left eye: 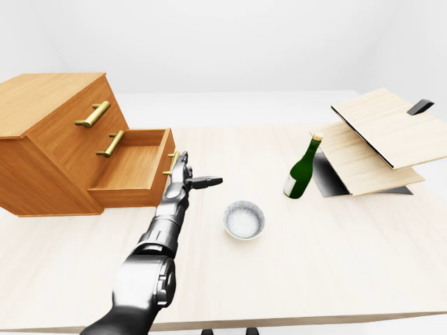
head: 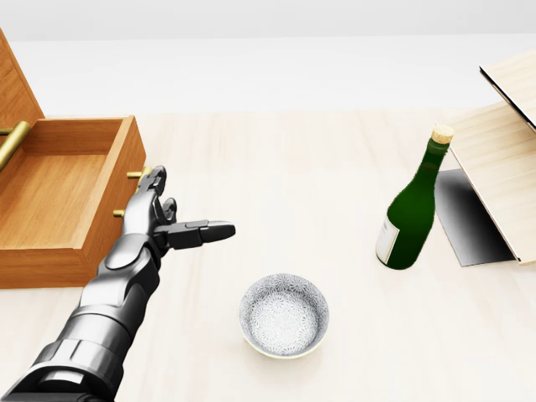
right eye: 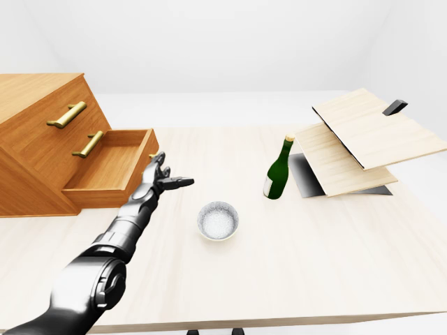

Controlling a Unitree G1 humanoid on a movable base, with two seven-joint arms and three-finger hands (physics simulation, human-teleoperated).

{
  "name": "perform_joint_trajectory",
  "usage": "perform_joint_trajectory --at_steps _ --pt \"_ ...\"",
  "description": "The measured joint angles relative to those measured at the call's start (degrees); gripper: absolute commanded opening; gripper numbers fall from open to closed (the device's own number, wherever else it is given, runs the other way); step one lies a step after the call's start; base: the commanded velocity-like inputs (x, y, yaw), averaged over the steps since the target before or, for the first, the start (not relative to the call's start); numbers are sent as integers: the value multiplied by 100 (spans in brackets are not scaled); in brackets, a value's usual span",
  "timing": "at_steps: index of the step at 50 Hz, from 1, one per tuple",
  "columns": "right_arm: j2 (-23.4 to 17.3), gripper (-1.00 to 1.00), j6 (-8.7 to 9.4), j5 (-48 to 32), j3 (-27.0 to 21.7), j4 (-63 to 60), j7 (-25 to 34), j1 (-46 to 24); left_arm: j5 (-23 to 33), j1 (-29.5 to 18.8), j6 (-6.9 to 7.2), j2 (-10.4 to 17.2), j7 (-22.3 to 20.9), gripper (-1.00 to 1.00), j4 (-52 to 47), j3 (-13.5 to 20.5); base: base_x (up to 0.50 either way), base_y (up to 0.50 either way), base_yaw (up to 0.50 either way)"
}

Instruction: Close the bottom drawer of the cabinet.

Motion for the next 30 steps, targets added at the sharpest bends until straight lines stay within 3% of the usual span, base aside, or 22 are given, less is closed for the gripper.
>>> perform_joint_trajectory --at_steps 30 --pt "-71 100 0 35 81 0 -51 116 -252 349 200 396 95 100 195 397 0 0 0"
